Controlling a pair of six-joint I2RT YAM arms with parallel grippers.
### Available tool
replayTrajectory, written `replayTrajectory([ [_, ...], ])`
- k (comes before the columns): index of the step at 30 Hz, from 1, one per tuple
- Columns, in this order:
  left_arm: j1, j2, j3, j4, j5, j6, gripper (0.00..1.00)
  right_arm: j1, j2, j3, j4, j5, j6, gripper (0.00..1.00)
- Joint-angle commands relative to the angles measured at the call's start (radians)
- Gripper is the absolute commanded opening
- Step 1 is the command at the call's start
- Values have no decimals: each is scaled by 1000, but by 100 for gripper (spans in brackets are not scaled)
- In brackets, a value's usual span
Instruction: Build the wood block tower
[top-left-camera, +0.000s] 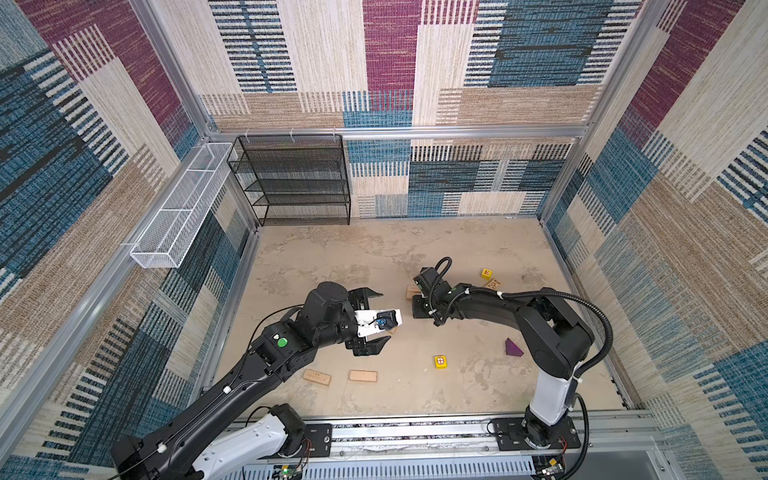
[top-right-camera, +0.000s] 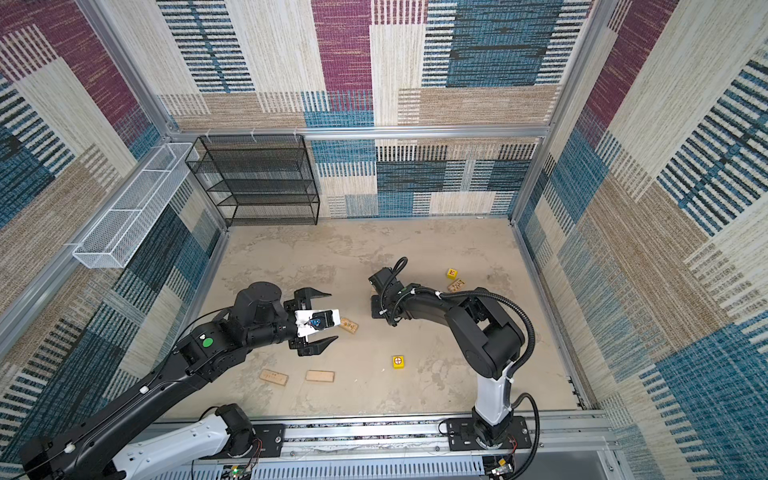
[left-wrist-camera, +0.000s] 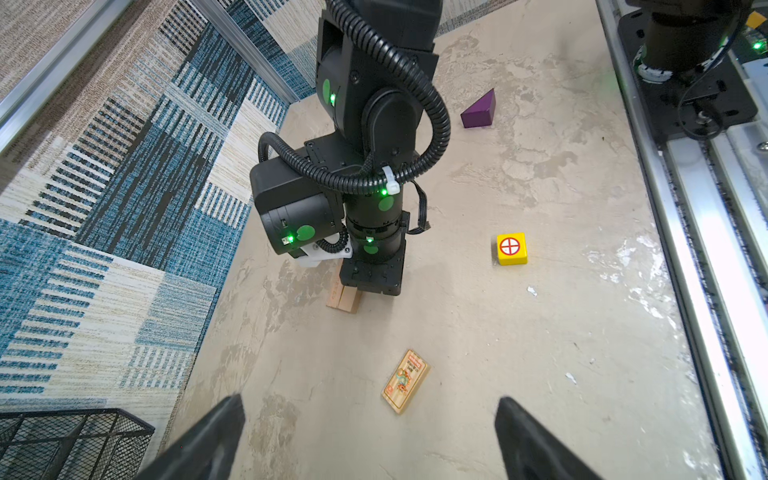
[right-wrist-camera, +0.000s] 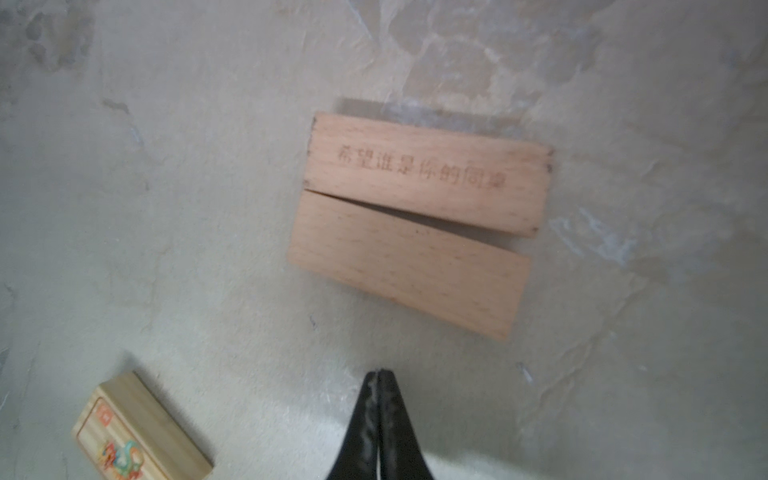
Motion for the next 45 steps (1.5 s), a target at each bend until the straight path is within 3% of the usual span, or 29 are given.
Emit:
replayTrajectory([
  [1, 0, -2, -3, 27, -5, 19, 99, -5, 10, 1, 35, 12, -5, 7],
  [45, 0, 17, -4, 28, 5, 18, 99, -43, 39, -18, 37, 27, -24, 7],
])
